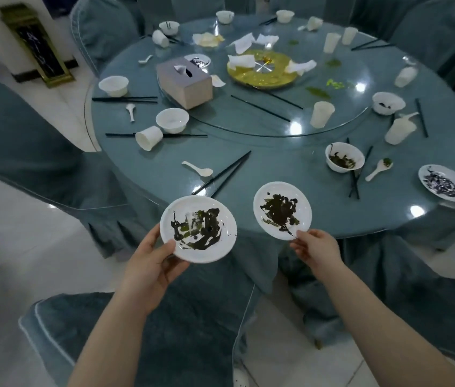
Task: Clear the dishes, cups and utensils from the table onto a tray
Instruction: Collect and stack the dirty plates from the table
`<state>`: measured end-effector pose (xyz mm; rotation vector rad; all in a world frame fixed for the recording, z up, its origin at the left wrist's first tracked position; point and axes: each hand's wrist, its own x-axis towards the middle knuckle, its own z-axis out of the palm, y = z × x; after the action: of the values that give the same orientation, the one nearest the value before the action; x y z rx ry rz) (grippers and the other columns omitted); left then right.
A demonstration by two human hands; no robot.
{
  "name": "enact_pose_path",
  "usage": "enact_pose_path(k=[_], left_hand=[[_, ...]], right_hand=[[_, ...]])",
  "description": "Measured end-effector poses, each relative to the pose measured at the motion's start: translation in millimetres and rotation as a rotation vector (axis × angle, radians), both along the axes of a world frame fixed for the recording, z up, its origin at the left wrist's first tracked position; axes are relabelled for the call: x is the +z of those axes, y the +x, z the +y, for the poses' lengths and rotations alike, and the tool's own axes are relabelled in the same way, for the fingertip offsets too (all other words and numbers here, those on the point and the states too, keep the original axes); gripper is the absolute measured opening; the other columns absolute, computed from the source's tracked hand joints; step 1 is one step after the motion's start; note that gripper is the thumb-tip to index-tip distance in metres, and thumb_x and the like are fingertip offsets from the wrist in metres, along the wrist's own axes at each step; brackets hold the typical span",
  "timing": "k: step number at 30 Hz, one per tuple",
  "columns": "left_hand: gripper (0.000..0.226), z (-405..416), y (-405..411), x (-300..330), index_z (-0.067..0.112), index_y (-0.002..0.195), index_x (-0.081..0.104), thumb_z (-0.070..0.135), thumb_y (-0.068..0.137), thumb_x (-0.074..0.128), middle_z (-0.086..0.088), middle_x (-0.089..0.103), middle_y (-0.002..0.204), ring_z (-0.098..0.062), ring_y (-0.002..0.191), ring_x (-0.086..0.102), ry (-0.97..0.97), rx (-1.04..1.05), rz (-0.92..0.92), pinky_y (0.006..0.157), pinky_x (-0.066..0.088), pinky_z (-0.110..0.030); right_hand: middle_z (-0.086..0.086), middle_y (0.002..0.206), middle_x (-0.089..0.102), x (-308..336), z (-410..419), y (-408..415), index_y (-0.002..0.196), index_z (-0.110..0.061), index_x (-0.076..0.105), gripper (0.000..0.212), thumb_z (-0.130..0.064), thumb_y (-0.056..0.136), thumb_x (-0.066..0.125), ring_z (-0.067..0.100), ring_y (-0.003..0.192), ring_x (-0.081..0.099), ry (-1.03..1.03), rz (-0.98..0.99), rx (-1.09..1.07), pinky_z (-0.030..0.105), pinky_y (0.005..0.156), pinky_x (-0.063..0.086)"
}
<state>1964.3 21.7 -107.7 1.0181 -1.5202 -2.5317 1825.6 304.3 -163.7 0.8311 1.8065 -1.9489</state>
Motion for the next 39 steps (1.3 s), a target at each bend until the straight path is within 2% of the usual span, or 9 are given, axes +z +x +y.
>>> enact_pose_path(k=[4, 12, 15, 18, 24, 29, 32, 36, 39], left_hand=[[0.039, 14.8, 22.7, 12.5, 0.036, 0.109, 0.06, 0.001, 0.095, 0.048, 0.002, 0.075, 0.093, -0.016, 0.076, 0.073, -0.004, -0.04, 0.037, 0.058, 0.057, -0.027], [0.037, 61.5, 86.8, 22.8, 0.034, 0.111, 0.061, 0.003, 0.094, 0.051, -0.003, 0.074, 0.1, -0.021, 0.085, 0.073, 0.071, -0.198, 0.1, 0.062, 0.058, -0.031], [0.038, 86.9, 100.2, 23.6, 0.031, 0.12, 0.058, 0.004, 0.094, 0.052, -0.004, 0.074, 0.102, -0.02, 0.084, 0.072, 0.1, -0.264, 0.107, 0.061, 0.058, -0.03], [0.041, 114.8, 104.9, 28.5, 0.027, 0.127, 0.055, 0.005, 0.094, 0.052, -0.005, 0.073, 0.104, -0.021, 0.084, 0.072, 0.115, -0.321, 0.12, 0.061, 0.058, -0.031], [0.04, 166.1, 80.0, 33.6, 0.026, 0.132, 0.052, 0.009, 0.095, 0.05, -0.007, 0.073, 0.105, -0.021, 0.083, 0.072, 0.091, -0.396, 0.109, 0.061, 0.058, -0.031], [0.038, 237.7, 33.8, 36.5, 0.031, 0.124, 0.053, 0.011, 0.091, 0.057, -0.008, 0.072, 0.108, -0.023, 0.087, 0.072, 0.075, -0.418, 0.118, 0.064, 0.059, -0.032], [0.036, 285.6, 2.3, 35.3, 0.03, 0.12, 0.056, 0.006, 0.092, 0.055, -0.01, 0.071, 0.109, -0.021, 0.085, 0.072, 0.098, -0.396, 0.111, 0.063, 0.058, -0.031], [0.036, 333.5, -37.3, 34.5, 0.031, 0.116, 0.058, 0.003, 0.093, 0.053, -0.008, 0.073, 0.104, -0.02, 0.081, 0.072, 0.13, -0.39, 0.102, 0.061, 0.058, -0.031], [0.038, 354.8, -66.3, 33.6, 0.032, 0.117, 0.057, 0.003, 0.093, 0.053, -0.007, 0.074, 0.1, -0.02, 0.08, 0.073, 0.133, -0.371, 0.091, 0.061, 0.058, -0.032]], right_hand=[[0.004, 0.062, 0.068, 35.6, 9.3, 49.2, 0.094, -0.007, 0.059, 0.008, -0.012, 0.09, 0.064, 0.01, 0.051, 0.061, 0.005, 0.085, 0.082, 0.02, 0.05, 0.049], [0.008, 0.067, 0.068, 80.5, 24.8, 164.2, 0.099, -0.01, 0.064, 0.01, -0.013, 0.09, 0.064, 0.014, 0.051, 0.058, 0.08, 0.236, 0.176, 0.02, 0.045, 0.046], [0.005, 0.073, 0.071, 85.2, 34.9, 191.5, 0.098, -0.013, 0.064, 0.007, -0.015, 0.091, 0.063, 0.014, 0.058, 0.063, 0.098, 0.271, 0.136, 0.022, 0.051, 0.049], [0.006, 0.087, 0.073, 87.0, 52.1, 204.5, 0.097, -0.013, 0.064, 0.006, -0.013, 0.091, 0.062, 0.016, 0.069, 0.07, 0.023, 0.265, 0.072, 0.025, 0.057, 0.054], [0.008, 0.09, 0.073, 85.4, 100.6, 186.9, 0.105, -0.01, 0.062, 0.022, 0.003, 0.086, 0.063, 0.021, 0.079, 0.072, -0.161, 0.225, 0.04, 0.029, 0.065, 0.057], [0.01, 0.091, 0.073, 86.4, 162.9, 144.0, 0.107, -0.004, 0.063, 0.026, 0.008, 0.085, 0.062, 0.021, 0.084, 0.07, -0.172, 0.228, 0.034, 0.027, 0.07, 0.057], [0.009, 0.094, 0.072, 95.4, 209.8, 111.5, 0.105, -0.005, 0.065, 0.025, 0.008, 0.085, 0.062, 0.018, 0.082, 0.07, -0.144, 0.253, 0.048, 0.025, 0.067, 0.058], [0.008, 0.095, 0.072, 103.0, 260.9, 70.8, 0.097, -0.011, 0.066, 0.023, 0.007, 0.083, 0.064, 0.019, 0.087, 0.069, -0.115, 0.253, 0.077, 0.028, 0.073, 0.059], [0.009, 0.098, 0.071, 103.4, 282.1, 41.1, 0.098, -0.011, 0.065, 0.022, 0.005, 0.084, 0.064, 0.019, 0.087, 0.068, -0.106, 0.246, 0.105, 0.025, 0.068, 0.057]])
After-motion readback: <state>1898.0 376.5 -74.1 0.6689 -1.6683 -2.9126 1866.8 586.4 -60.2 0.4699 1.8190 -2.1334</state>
